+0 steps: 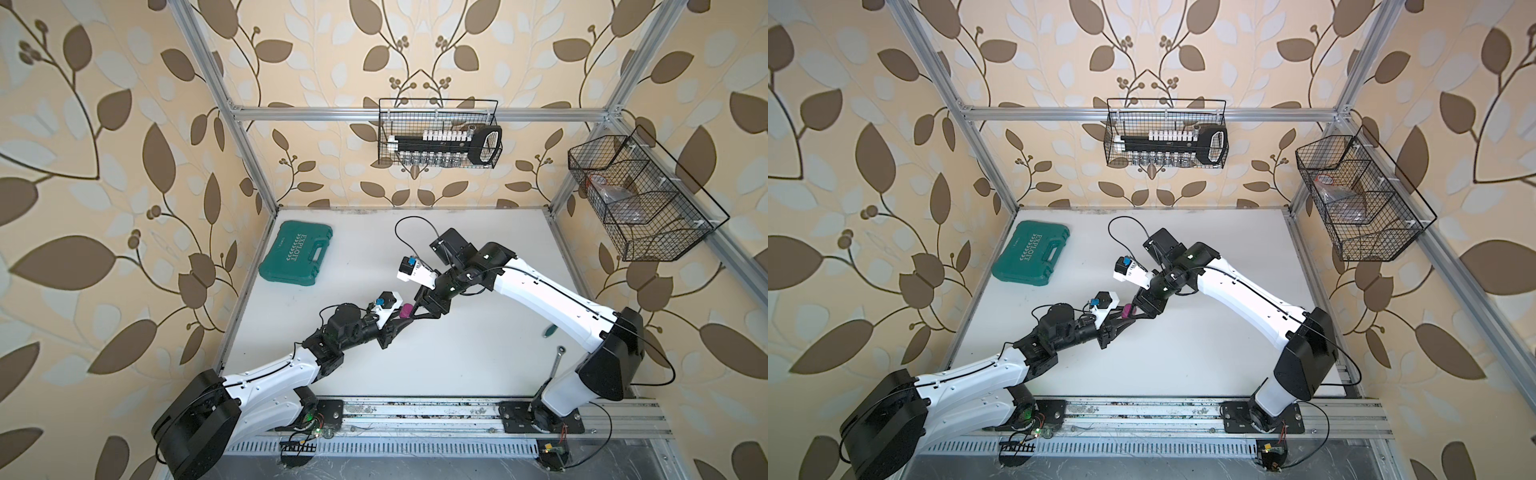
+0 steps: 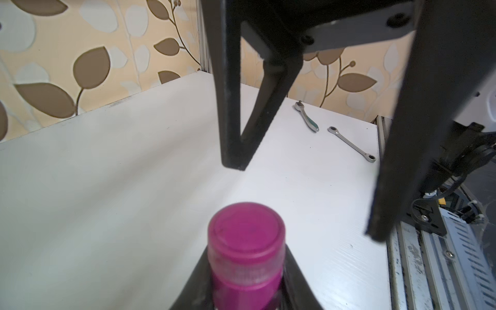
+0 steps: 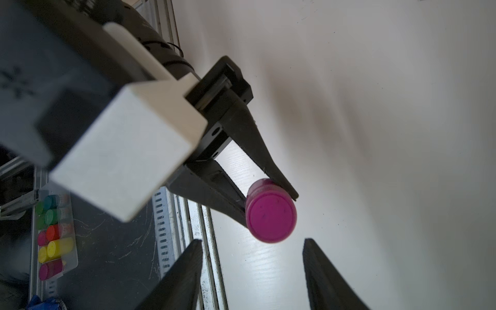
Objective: Close the paint jar lid
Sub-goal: Screw the lid onto the paint jar.
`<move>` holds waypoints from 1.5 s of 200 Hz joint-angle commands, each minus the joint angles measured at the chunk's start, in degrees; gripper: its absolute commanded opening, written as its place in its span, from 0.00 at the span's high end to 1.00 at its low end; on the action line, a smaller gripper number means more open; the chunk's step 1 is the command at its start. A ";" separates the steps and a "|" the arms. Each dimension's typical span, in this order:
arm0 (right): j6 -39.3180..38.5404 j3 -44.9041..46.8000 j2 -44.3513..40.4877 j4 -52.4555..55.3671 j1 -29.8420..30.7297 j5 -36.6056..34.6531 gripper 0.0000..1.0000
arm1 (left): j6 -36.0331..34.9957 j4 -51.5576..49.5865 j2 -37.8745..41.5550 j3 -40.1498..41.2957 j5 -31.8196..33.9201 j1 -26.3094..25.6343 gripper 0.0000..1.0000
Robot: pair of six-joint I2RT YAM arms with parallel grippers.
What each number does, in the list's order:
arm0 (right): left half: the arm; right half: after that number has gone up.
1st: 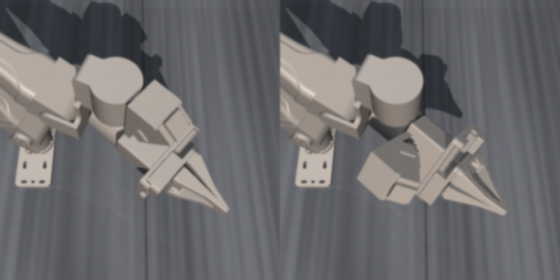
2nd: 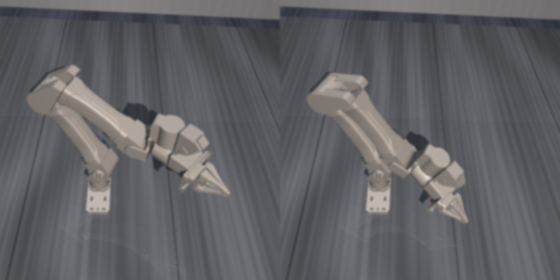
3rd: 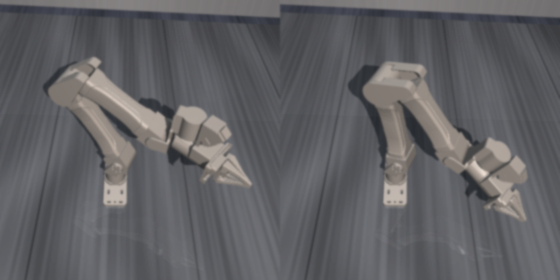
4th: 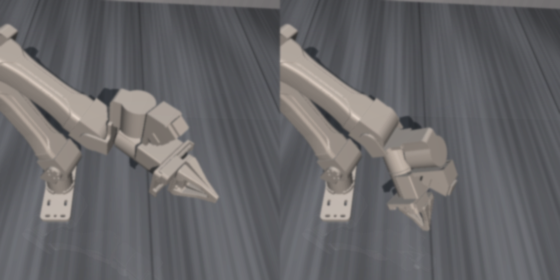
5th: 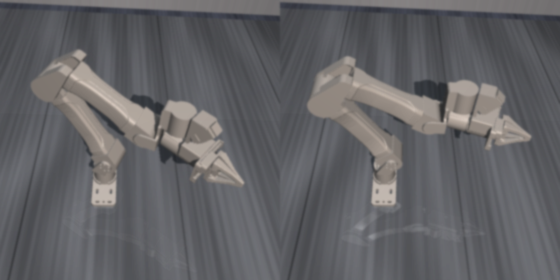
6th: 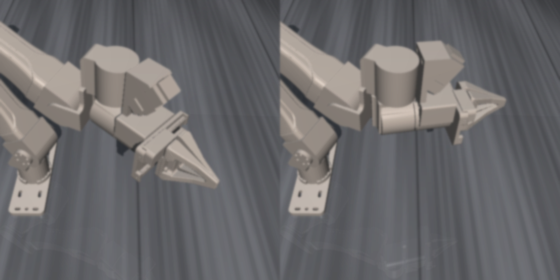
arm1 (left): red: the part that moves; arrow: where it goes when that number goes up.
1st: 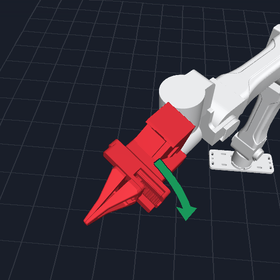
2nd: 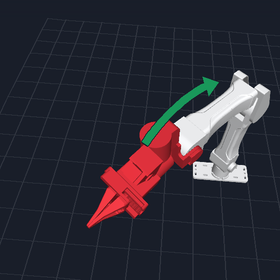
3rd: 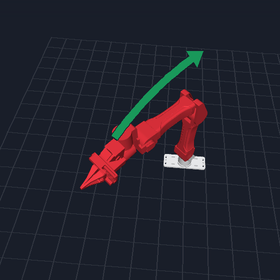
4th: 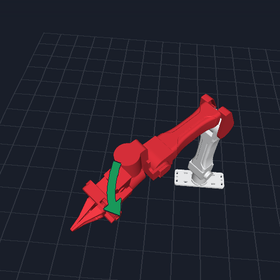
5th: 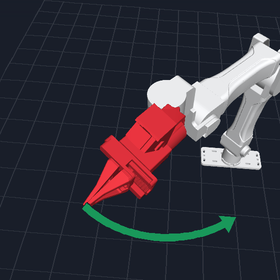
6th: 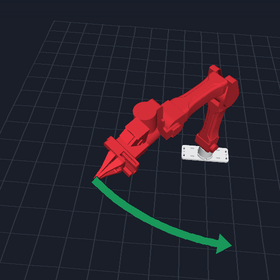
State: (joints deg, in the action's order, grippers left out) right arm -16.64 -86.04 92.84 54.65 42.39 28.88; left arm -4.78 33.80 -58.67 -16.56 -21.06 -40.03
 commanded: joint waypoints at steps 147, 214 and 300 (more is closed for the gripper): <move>-4.08 -7.74 7.93 5.83 2.24 -1.46 0.70 | -0.70 1.70 1.37 -1.37 -0.96 0.51 0.96; 21.59 -6.05 11.18 -2.96 3.13 -3.74 0.77 | 1.69 12.44 -1.62 -0.20 8.50 0.20 0.98; 39.42 -7.86 15.58 -11.73 5.93 -6.75 0.62 | 0.89 16.38 -6.53 -4.14 15.28 -1.22 0.99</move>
State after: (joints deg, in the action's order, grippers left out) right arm 18.17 -92.55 107.66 46.65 45.80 17.80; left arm -2.63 36.88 -66.30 -15.62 -3.90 -40.12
